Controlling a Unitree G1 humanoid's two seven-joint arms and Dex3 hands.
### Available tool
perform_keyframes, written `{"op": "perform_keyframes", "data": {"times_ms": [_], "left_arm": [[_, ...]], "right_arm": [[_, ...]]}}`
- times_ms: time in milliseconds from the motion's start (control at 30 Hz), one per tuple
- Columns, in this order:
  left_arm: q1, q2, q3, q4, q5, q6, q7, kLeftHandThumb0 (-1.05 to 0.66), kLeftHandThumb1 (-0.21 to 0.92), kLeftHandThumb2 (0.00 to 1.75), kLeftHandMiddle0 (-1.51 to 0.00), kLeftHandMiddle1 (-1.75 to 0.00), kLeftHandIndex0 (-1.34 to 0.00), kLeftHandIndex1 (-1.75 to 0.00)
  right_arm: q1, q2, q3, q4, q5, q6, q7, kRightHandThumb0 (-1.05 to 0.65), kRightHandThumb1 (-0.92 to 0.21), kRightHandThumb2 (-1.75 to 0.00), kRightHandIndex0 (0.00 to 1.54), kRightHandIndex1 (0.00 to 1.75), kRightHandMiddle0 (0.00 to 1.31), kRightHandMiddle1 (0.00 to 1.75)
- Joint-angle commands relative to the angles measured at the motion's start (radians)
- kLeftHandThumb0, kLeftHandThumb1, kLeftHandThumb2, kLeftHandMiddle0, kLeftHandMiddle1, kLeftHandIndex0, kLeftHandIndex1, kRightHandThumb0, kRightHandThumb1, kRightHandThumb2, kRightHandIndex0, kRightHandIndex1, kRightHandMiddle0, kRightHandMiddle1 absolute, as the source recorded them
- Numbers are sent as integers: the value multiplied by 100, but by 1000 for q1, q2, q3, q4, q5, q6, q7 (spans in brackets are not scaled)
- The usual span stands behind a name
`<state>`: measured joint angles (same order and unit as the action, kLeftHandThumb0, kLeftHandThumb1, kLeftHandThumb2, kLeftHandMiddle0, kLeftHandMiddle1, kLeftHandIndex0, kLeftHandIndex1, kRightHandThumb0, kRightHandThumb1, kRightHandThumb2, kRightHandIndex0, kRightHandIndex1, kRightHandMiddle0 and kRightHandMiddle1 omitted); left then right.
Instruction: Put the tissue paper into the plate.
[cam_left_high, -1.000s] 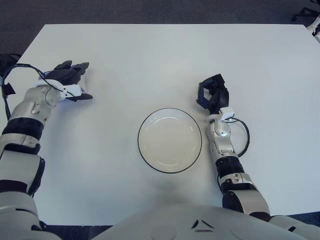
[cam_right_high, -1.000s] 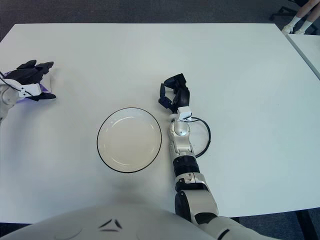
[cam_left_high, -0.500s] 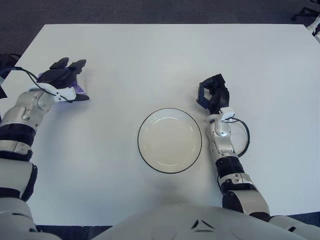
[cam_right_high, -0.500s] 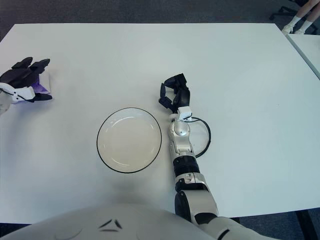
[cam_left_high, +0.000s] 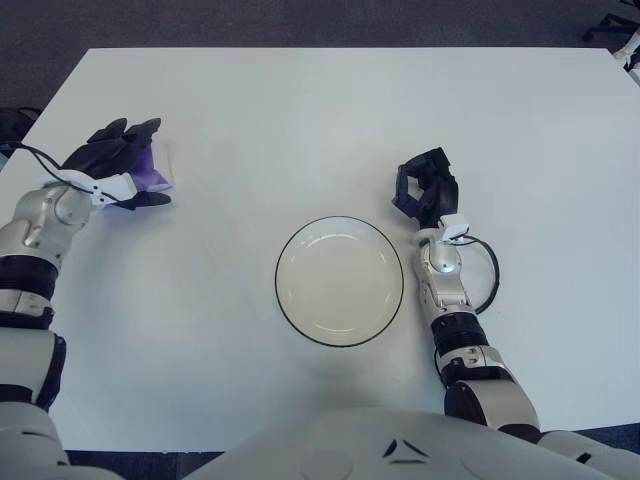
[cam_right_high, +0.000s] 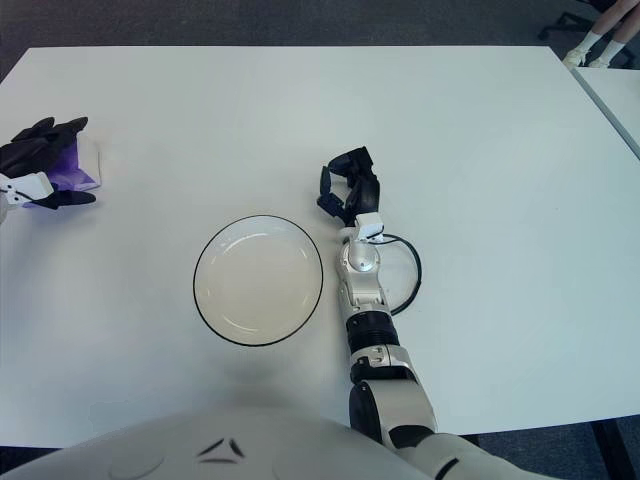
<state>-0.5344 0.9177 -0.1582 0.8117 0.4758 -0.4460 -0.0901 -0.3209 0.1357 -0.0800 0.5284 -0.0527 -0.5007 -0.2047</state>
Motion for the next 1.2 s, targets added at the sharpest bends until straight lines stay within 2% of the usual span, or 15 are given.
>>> {"op": "perform_keyframes", "data": {"times_ms": [0, 233, 400, 867, 1167], "left_arm": [[22, 33, 18, -4, -18, -8, -35, -105, 44, 58, 0, 0, 0, 0], [26, 37, 21, -22, -27, 26, -77, -105, 42, 63, 0, 0, 0, 0], [38, 20, 15, -13, -15, 45, -46, -105, 40, 69, 0, 0, 0, 0], [32, -16, 18, 17, -32, 98, -48, -102, 43, 74, 0, 0, 0, 0], [27, -71, 4, 82, -25, 105, 8, -99, 46, 75, 0, 0, 0, 0]], "right_arm": [[133, 5, -16, 102, 22, 52, -2, -40, -58, -100, 63, 140, 41, 175], [130, 5, -15, 106, 19, 46, -5, -40, -58, -99, 63, 140, 41, 175], [128, 4, -16, 110, 21, 41, -3, -40, -58, -100, 64, 140, 41, 175], [120, 1, -25, 119, 31, 31, 7, -40, -57, -101, 63, 141, 41, 175], [115, -5, -27, 127, 28, 21, 8, -40, -57, -100, 63, 141, 41, 175]]}}
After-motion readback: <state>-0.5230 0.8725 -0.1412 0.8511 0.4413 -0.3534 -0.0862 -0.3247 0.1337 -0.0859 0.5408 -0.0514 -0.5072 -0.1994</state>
